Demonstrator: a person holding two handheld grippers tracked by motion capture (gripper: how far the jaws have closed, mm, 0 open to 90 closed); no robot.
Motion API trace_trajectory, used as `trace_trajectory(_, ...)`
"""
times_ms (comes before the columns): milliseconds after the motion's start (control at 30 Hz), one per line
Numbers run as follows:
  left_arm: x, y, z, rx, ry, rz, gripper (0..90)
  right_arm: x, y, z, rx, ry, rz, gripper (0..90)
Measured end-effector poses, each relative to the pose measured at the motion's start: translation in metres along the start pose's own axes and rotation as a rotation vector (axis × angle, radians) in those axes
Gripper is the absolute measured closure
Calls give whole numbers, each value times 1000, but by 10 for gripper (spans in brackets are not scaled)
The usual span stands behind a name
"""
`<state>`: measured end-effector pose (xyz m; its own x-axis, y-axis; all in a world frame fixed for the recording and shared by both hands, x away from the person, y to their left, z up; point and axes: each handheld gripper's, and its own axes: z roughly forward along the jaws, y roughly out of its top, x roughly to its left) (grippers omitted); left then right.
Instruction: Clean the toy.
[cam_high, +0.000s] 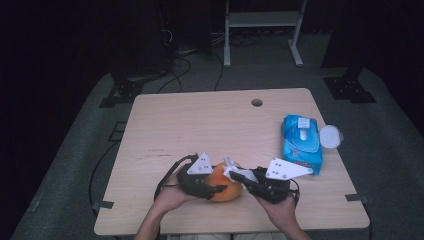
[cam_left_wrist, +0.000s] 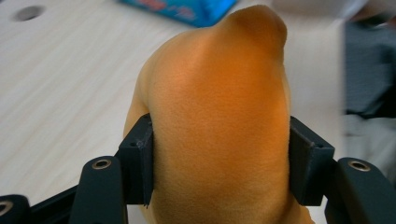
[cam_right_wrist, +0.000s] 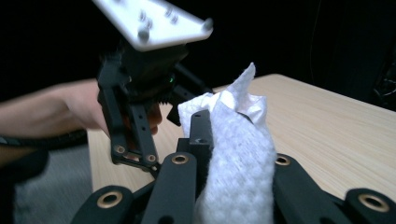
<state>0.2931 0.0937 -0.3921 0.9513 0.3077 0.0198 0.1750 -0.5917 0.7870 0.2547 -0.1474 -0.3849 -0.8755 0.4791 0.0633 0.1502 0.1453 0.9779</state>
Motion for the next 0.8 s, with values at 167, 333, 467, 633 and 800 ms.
trace_trajectory(167,0,1,7,17,8,-8,316,-10,-10,3,59,-51,-1,796)
trace_trajectory(333,3,-1,12,0,19,-33,130,-23,-20,5,88,-80,54,796)
trace_trajectory(467,2,-1,10,-13,33,-29,96,-26,-19,3,97,-112,47,797)
trace_trajectory(633,2,-1,6,-24,73,-23,314,-29,-20,0,103,-133,74,798)
trace_trajectory(800,-2,6,-4,-29,41,16,419,-9,-2,-5,17,-62,-14,798)
